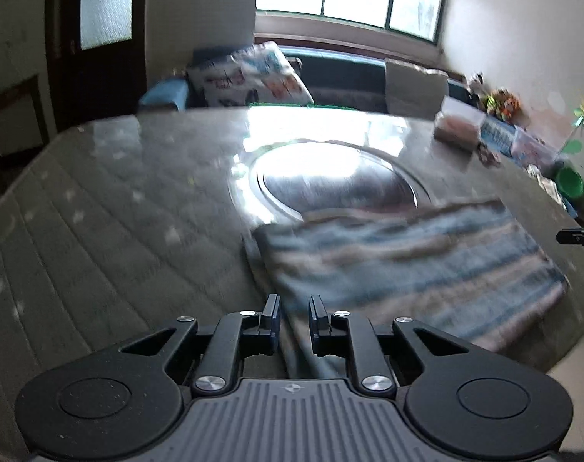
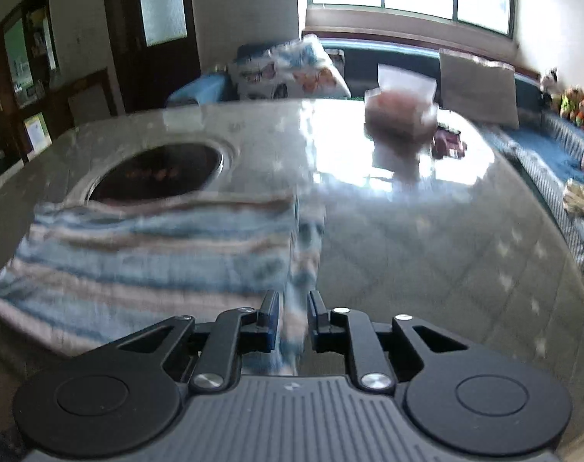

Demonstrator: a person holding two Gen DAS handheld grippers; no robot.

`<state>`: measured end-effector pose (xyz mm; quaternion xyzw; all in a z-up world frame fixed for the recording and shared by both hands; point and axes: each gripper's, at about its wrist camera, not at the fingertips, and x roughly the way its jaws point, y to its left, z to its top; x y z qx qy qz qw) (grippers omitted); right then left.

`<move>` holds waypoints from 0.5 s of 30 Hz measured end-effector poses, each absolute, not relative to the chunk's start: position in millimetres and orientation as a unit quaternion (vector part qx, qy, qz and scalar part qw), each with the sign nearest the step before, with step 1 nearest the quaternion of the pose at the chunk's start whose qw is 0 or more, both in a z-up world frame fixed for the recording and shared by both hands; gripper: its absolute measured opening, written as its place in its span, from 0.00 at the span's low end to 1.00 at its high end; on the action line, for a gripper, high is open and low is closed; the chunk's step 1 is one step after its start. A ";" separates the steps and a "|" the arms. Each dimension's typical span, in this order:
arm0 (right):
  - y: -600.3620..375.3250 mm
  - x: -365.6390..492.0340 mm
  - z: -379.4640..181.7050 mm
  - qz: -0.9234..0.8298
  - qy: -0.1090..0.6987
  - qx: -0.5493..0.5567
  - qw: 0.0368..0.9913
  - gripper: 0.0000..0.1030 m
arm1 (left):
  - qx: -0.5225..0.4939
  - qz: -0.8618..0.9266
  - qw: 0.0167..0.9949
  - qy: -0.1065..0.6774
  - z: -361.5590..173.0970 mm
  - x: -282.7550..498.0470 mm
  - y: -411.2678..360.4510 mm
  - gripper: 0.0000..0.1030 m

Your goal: Fold clothes

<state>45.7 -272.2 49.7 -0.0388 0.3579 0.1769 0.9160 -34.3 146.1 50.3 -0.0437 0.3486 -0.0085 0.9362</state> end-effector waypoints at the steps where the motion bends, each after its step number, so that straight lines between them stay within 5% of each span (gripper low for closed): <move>1: -267.7 53.5 49.6 0.181 0.353 -0.037 0.917 0.15 | -0.043 -0.008 0.938 0.345 50.7 -27.3 145.8 0.16; 15: -214.7 152.1 9.8 0.190 0.362 -0.036 0.912 0.15 | -0.032 -0.018 0.932 0.361 25.6 49.3 143.5 0.16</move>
